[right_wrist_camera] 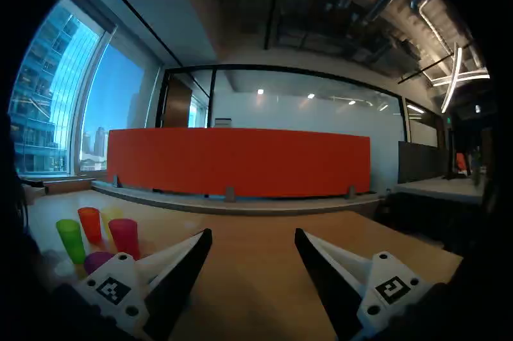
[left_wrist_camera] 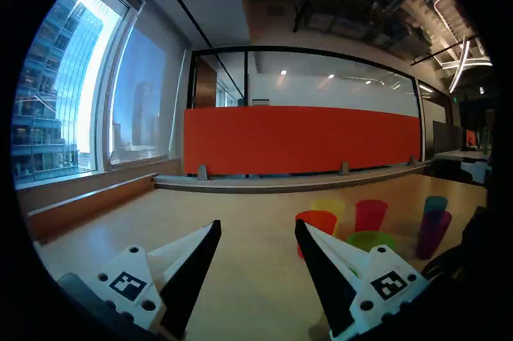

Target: Pour water

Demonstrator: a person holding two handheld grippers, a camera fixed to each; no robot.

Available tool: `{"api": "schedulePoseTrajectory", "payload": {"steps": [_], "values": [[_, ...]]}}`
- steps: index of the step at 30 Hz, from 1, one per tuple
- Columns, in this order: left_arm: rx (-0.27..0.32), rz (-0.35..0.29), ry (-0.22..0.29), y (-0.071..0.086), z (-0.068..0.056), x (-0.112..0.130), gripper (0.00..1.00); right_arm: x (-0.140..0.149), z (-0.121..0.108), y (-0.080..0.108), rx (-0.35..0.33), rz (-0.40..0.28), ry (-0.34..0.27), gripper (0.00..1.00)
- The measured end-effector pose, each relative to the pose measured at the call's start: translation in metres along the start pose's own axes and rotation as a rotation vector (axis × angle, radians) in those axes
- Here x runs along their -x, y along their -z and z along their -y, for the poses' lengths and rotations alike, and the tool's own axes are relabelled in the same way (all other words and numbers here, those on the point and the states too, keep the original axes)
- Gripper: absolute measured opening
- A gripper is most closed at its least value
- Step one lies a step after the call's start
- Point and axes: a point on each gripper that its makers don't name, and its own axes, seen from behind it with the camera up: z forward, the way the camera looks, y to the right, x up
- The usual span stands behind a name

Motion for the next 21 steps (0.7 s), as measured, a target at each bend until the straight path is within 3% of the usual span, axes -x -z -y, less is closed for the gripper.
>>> {"api": "schedulePoseTrajectory", "payload": {"steps": [21], "values": [[0.0, 0.0, 0.0, 0.0, 0.0, 0.001, 0.85, 0.02, -0.008, -0.006, 0.017, 0.033, -0.019, 1.0]]}}
